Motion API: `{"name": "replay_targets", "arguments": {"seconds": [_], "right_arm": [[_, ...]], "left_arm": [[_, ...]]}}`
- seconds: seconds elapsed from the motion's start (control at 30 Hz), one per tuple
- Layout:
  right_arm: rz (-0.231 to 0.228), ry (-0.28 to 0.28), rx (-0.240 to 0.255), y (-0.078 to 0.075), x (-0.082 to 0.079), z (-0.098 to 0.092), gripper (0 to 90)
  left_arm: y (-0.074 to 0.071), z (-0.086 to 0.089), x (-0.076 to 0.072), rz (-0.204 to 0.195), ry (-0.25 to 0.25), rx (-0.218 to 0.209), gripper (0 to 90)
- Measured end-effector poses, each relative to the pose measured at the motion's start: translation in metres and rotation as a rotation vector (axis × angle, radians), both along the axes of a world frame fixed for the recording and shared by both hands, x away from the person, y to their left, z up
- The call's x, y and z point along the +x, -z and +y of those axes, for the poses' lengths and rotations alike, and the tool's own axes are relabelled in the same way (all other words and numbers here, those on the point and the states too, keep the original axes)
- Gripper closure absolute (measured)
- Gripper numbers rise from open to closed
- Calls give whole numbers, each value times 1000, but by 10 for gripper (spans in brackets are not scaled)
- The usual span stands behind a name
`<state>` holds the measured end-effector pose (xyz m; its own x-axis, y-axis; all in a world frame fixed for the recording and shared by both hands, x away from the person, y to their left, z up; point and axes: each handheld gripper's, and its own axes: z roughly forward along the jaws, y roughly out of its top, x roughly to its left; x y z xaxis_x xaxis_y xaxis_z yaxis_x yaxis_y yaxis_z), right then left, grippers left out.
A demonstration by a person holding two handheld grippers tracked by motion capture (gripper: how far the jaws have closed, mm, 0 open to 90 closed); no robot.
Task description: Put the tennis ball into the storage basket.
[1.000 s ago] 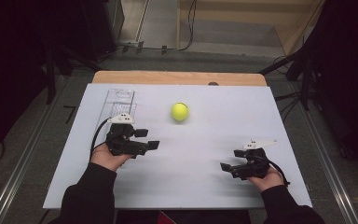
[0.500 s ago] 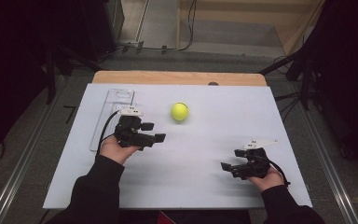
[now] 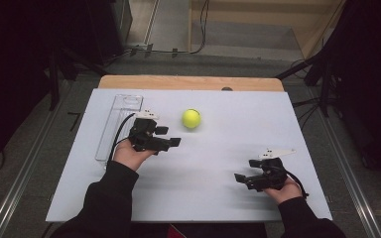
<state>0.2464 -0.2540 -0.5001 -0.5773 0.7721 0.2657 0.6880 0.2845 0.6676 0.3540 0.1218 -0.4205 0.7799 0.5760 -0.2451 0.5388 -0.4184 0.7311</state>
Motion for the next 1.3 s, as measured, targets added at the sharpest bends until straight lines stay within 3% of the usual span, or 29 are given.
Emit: {"name": "replay_targets", "arguments": {"seconds": [0.13,0.33,0.73,0.8,0.87,0.93,1.3], "right_arm": [[2,-1,2,0,0,1,133],[1,-2,2,0,0,1,133],[-4,-4,5,-1,0,-1,133],[-3,-8,4,-1,0,0,133],[-6,-8,5,-1,0,0,133],[-6,-9,6,-1,0,0,133],[-6,-4,8,-2,-1,0,133]], "left_arm": [[2,-4,7,-11,-1,7,292],[5,-8,17,3,-8,-24,293],[4,-16,33,-4,-9,-17,264],[4,-17,36,1,-2,-33,248],[5,-19,41,23,15,-66,84],[4,-22,44,24,17,-64,9],[-3,-34,59,13,16,-50,0]]}}
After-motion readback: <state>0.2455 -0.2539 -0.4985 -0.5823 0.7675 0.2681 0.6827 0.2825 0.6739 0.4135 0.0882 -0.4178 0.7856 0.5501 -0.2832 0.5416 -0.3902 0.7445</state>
